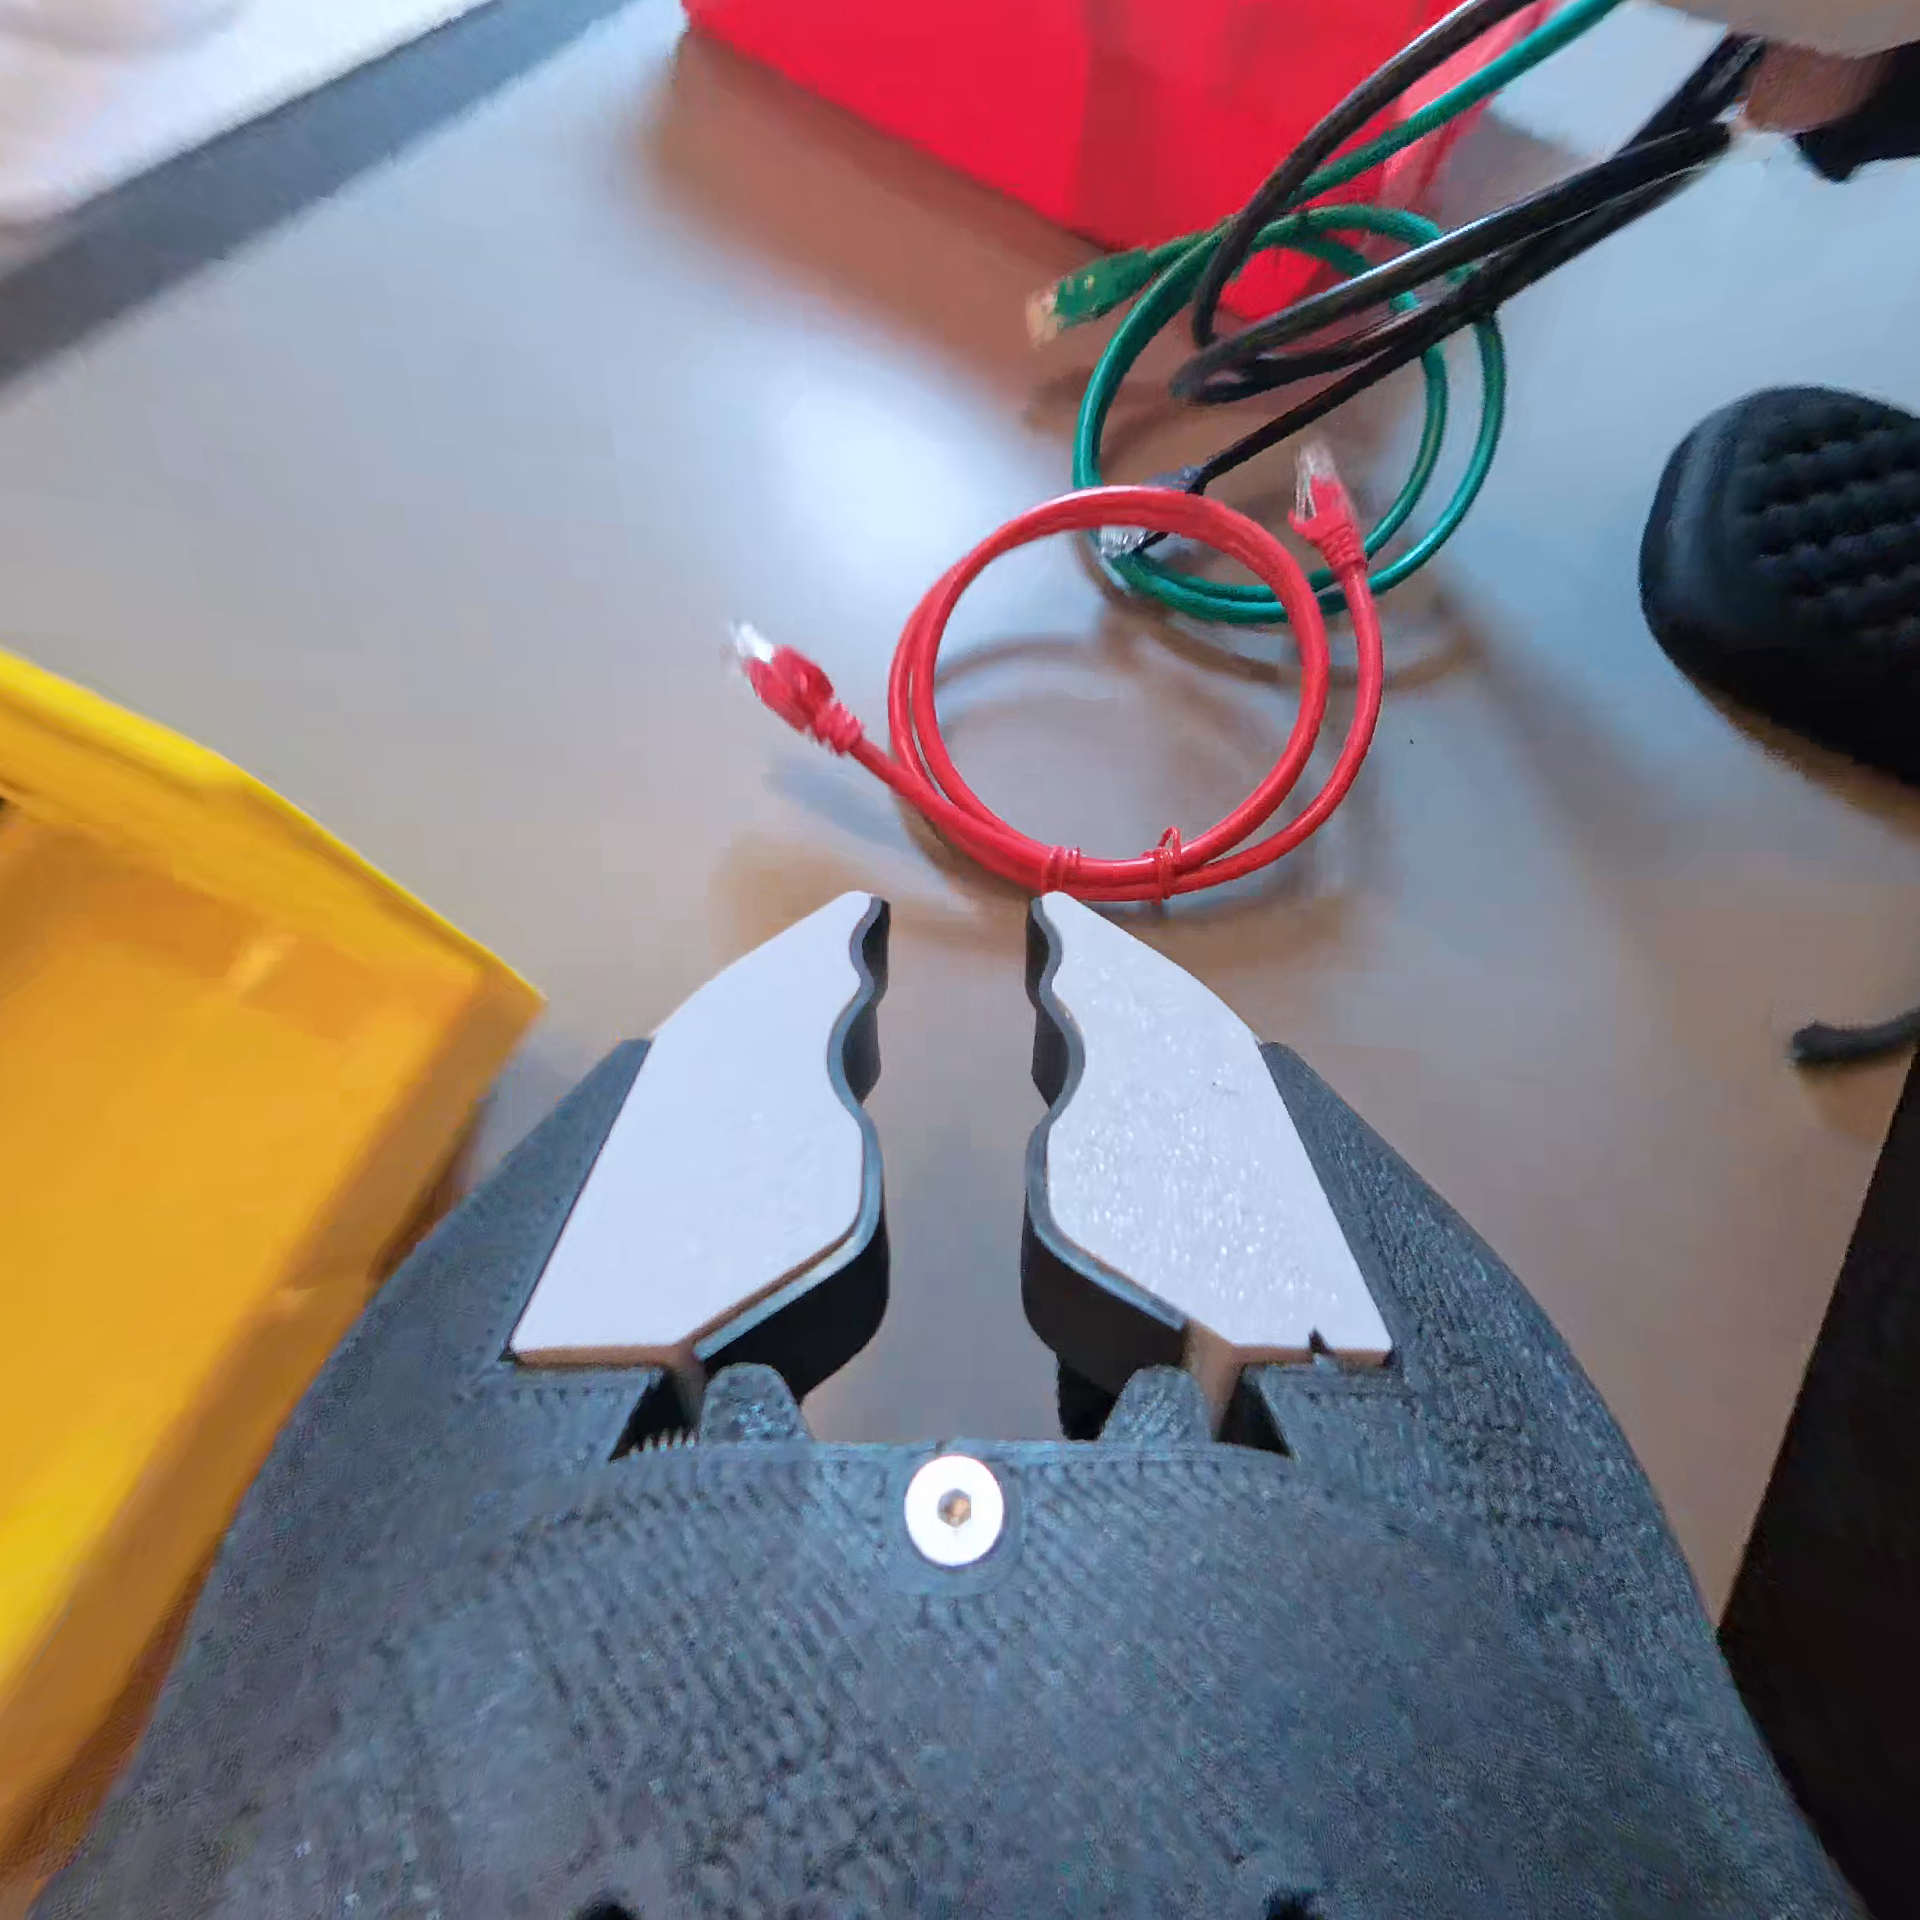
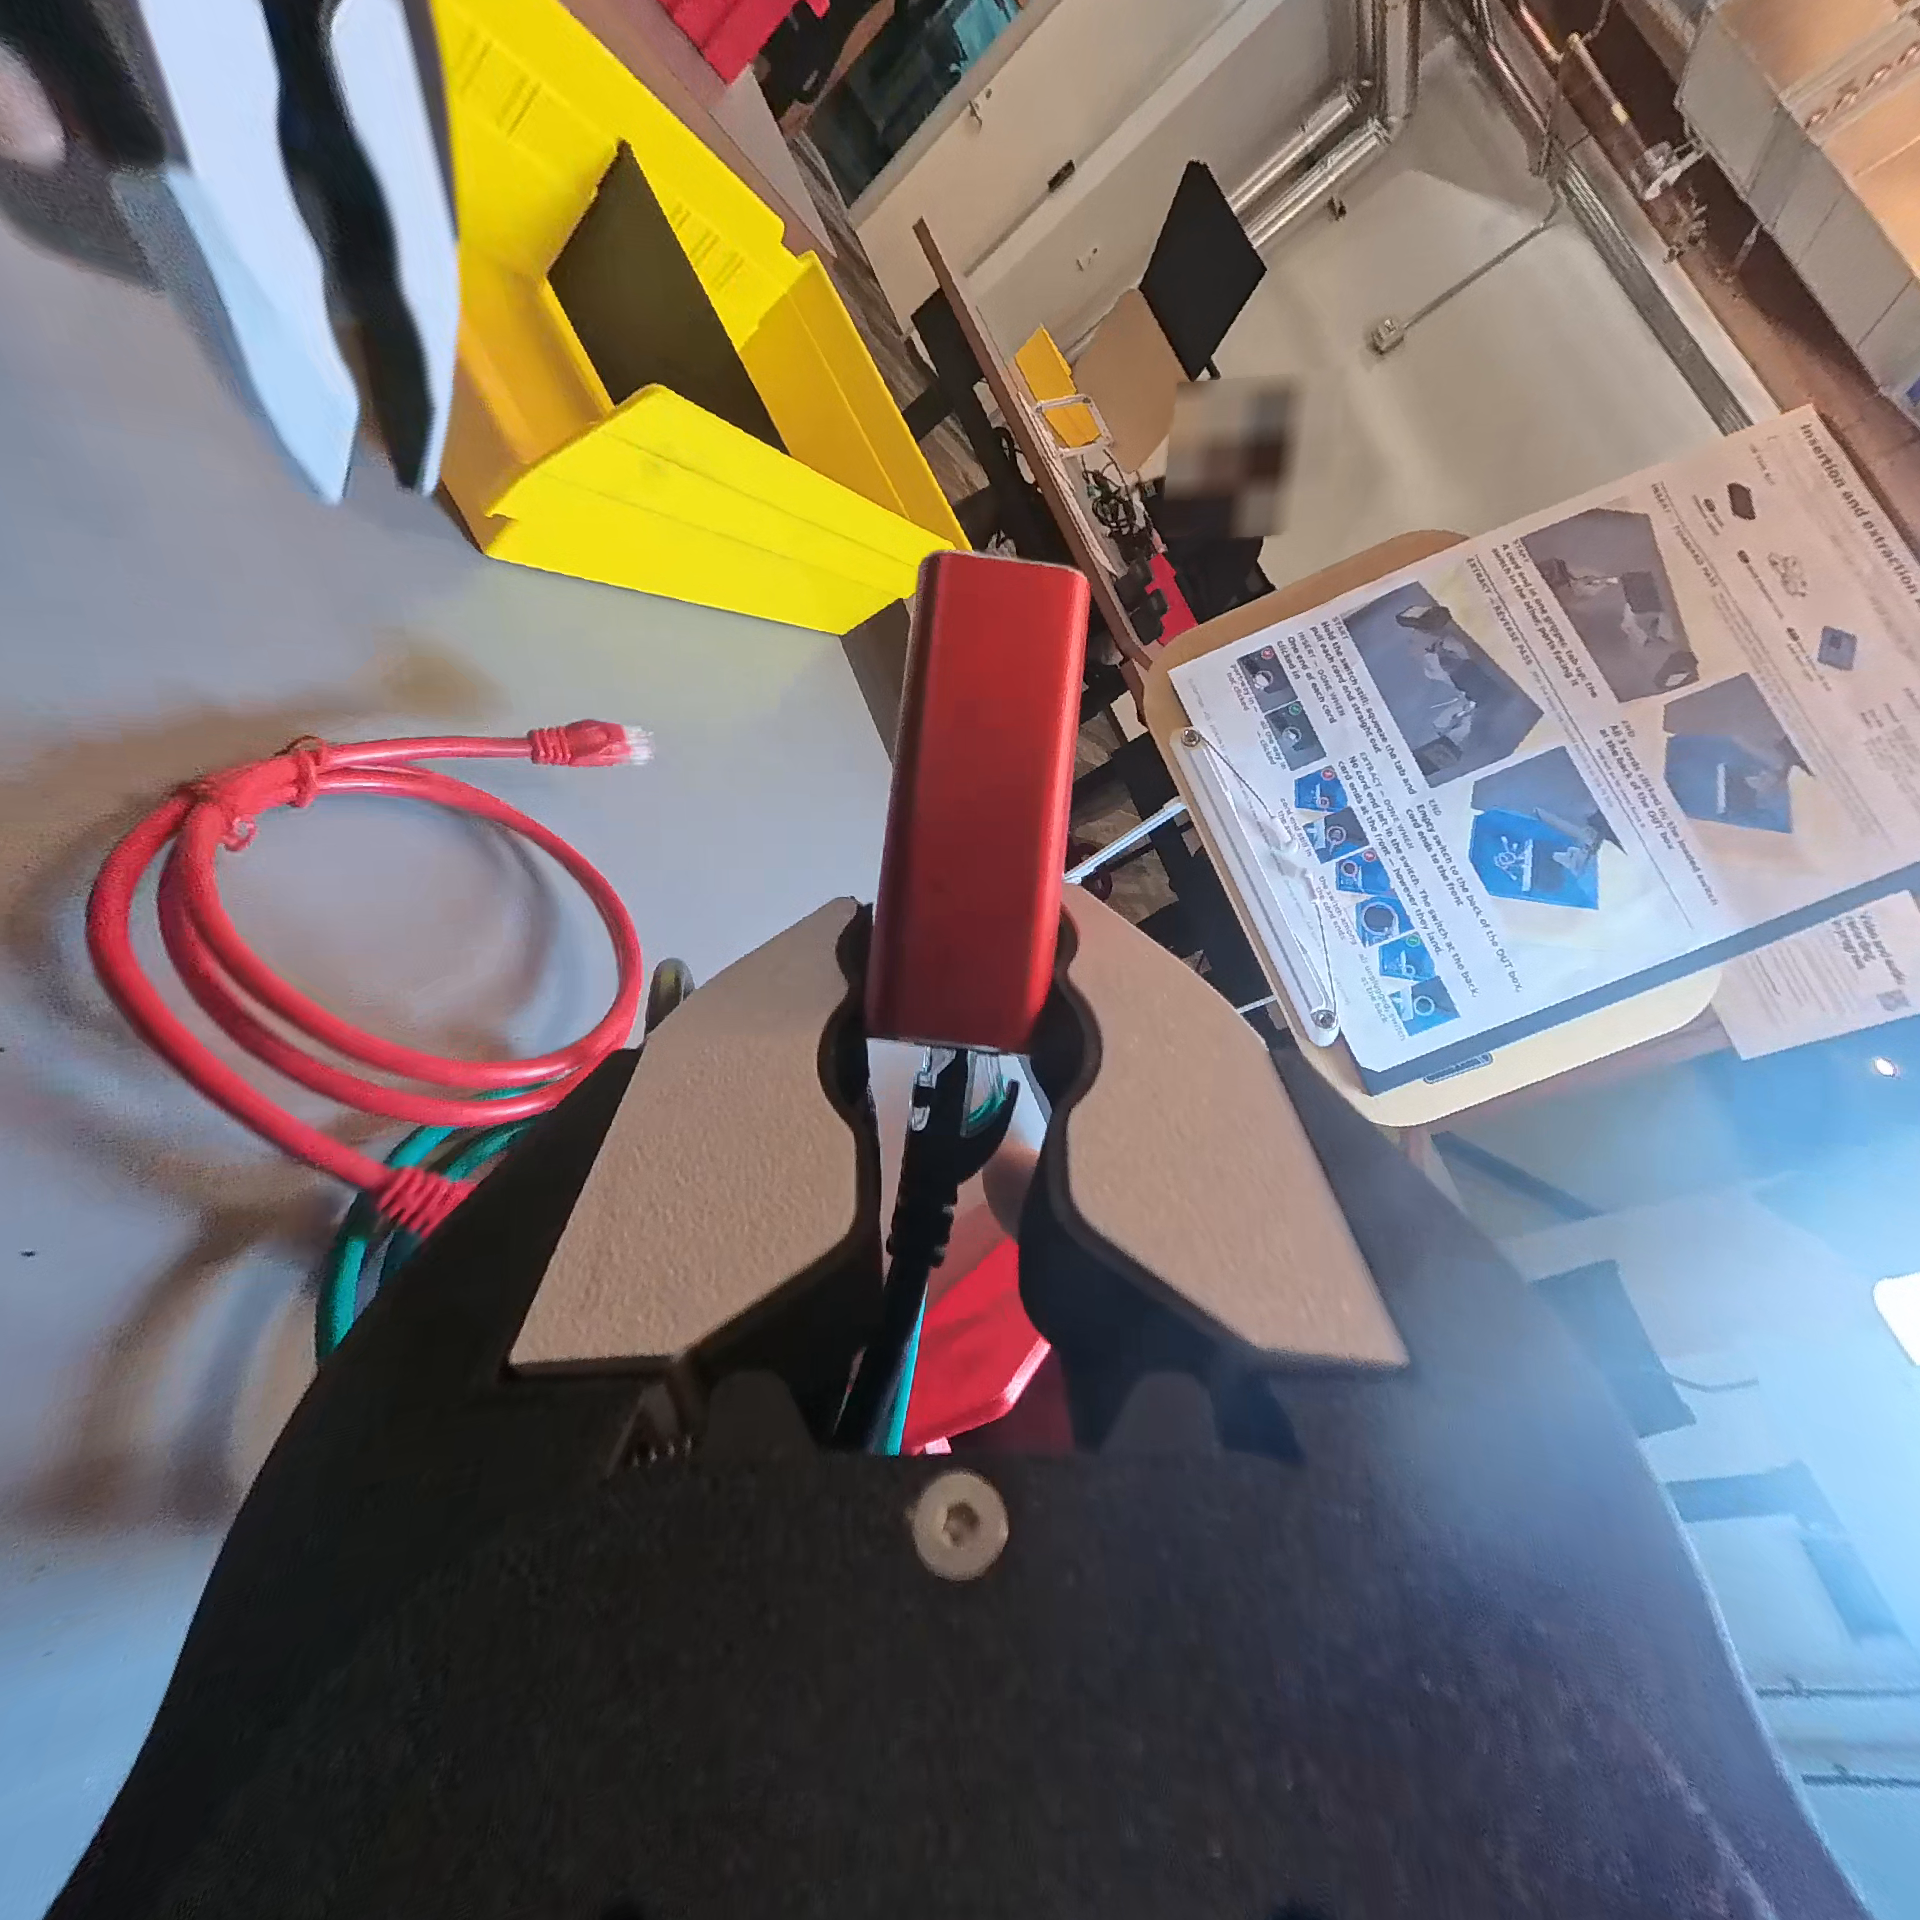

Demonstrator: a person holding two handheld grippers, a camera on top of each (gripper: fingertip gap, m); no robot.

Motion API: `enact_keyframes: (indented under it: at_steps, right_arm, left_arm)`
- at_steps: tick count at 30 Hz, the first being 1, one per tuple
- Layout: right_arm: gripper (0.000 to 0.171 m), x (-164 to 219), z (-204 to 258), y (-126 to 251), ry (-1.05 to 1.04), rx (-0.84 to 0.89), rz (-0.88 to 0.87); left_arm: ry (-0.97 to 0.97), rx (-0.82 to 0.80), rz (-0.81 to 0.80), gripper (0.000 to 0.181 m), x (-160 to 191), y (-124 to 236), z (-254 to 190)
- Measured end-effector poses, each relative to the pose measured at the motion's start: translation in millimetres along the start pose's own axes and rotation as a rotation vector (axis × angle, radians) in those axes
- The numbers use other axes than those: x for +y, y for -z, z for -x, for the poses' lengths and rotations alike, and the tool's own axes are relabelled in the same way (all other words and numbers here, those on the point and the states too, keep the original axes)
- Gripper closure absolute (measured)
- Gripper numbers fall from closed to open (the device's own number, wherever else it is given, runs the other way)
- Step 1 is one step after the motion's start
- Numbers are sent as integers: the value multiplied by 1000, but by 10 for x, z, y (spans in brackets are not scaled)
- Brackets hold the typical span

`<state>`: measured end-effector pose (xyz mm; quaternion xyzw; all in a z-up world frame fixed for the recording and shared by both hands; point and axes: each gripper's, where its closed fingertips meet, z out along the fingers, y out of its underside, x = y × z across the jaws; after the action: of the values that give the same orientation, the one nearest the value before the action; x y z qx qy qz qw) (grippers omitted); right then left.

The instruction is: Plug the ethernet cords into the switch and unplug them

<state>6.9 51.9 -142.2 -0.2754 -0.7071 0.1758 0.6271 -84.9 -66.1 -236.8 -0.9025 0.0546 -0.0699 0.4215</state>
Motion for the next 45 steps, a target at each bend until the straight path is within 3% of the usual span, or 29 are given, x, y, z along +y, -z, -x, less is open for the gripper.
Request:
enact_keyframes:
  at_steps: [6, 10, 14, 17, 21, 27, 30, 34, 40, 45]
  right_arm:
    - [143, 5, 2, 16, -1, 4, 6]
    - [143, 16, -11, 30, -9, 7, 3]
    - [143, 35, -28, 39, -24, 4, -2]
    - [143, 46, -10, 21, -21, -7, -2]
    - [143, -10, 88, 28, 32, -37, -30]
    - [143, 26, 356, 61, 171, -109, -58]
    - [143, 100, 474, 85, 221, -117, -61]
    - [143, 156, 609, 122, 284, -132, -52]
    - [143, 281, 846, 149, 426, -154, -37]
    - [143, 272, 1004, 133, 538, -145, -62]
  left_arm:
    - [258, 3, 5, 144, -32, -629, 51]
    - [86, -148, 58, 163, -87, -824, 330]
    - [-255, 19, 62, 167, -191, -670, 89]
    - [-498, 305, 160, 169, -58, -379, -239]
    - [-493, 542, 258, 170, 76, -233, -545]
    - [-467, 365, 228, 169, 249, -682, -562]
    - [-509, 229, 166, 167, 199, -717, -522]
    - [-533, 174, 129, 170, 186, -713, -557]
    - [-421, 314, 133, 171, 94, -538, -651]
    - [-350, 427, 261, 171, 31, -357, -798]
